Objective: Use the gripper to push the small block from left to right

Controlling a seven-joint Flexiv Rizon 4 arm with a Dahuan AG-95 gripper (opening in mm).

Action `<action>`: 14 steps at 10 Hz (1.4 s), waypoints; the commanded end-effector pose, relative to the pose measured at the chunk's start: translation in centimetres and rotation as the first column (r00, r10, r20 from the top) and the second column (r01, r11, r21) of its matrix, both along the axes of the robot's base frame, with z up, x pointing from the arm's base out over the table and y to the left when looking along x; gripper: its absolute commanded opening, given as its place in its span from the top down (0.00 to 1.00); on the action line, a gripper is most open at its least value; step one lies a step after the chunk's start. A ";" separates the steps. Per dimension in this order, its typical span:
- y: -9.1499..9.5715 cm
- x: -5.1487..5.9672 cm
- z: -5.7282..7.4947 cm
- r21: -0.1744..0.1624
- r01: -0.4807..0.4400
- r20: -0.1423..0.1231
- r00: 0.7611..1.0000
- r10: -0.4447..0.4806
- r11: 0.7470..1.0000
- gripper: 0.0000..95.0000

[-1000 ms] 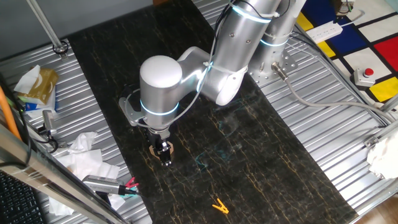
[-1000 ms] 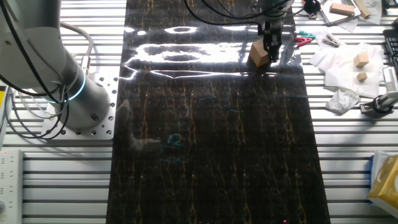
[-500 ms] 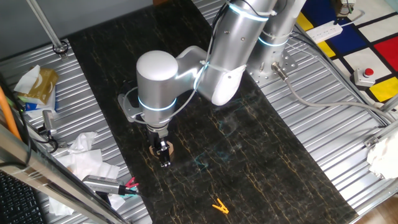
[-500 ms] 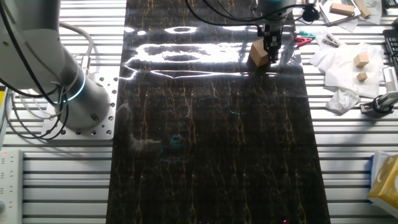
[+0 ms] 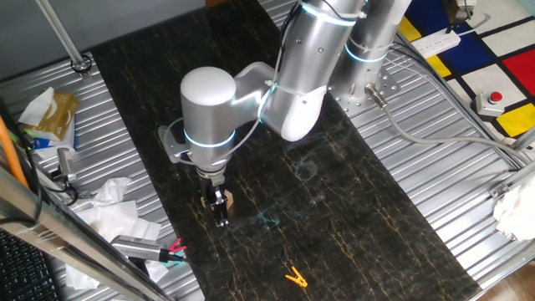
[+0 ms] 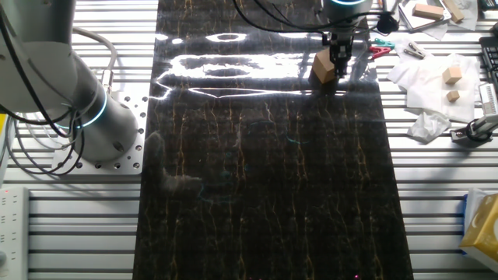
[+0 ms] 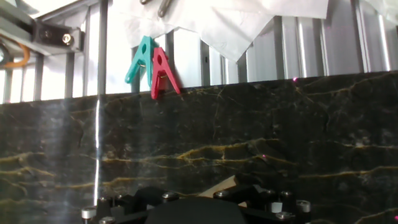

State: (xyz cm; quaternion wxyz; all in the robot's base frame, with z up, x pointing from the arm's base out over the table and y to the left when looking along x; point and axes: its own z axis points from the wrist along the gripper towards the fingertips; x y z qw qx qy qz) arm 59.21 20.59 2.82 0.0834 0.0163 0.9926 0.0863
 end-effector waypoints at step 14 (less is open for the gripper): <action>3.9 0.4 -0.2 0.034 0.093 -0.012 0.996 -0.093 0.995 0.00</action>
